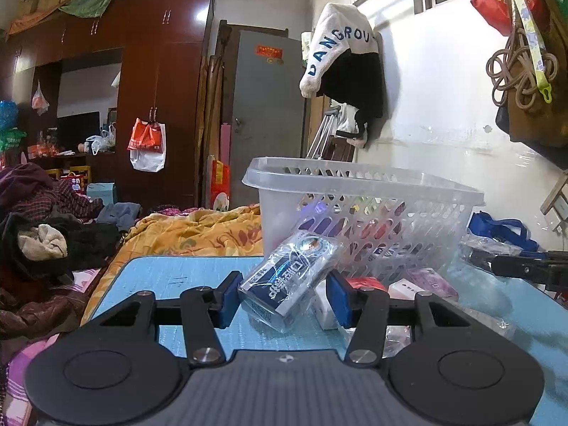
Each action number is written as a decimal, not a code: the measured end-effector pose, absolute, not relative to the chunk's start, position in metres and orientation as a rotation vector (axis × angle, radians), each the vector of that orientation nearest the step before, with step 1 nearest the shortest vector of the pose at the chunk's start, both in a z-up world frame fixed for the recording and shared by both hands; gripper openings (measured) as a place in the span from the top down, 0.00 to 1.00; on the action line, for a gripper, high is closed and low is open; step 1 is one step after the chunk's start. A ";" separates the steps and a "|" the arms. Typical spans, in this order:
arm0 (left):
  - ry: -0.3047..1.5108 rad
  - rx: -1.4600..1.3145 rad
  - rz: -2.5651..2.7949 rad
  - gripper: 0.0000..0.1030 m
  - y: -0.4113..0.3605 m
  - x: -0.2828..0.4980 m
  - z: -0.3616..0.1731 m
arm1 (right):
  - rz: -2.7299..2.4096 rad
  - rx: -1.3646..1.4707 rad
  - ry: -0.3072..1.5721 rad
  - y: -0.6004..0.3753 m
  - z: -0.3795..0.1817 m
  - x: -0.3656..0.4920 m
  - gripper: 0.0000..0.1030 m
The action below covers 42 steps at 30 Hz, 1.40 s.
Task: Organize objects
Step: 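Grasp a blue-white cigarette pack with the left tool while the right tool grasps a bagged blue box, then carry both items over the white basket and open both tools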
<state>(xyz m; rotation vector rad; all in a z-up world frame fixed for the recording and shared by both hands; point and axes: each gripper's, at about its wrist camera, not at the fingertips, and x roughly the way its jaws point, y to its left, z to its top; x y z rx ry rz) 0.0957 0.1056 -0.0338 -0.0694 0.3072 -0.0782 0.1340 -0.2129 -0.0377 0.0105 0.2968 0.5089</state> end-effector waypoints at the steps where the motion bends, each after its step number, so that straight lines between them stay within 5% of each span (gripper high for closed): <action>1: 0.307 -0.069 -0.079 0.46 0.106 0.096 -0.034 | 0.511 0.011 0.296 -0.213 -0.038 0.134 0.59; 25: 0.260 -0.090 -0.070 0.46 0.111 0.088 -0.028 | 0.483 0.029 0.241 -0.219 -0.033 0.124 0.60; 33: 0.198 -0.141 -0.132 0.46 0.115 0.083 0.015 | 0.543 0.055 0.179 -0.225 0.016 0.115 0.60; 42: 0.324 -0.156 -0.205 0.46 0.080 0.189 0.072 | 0.528 -0.028 0.270 -0.182 0.057 0.210 0.60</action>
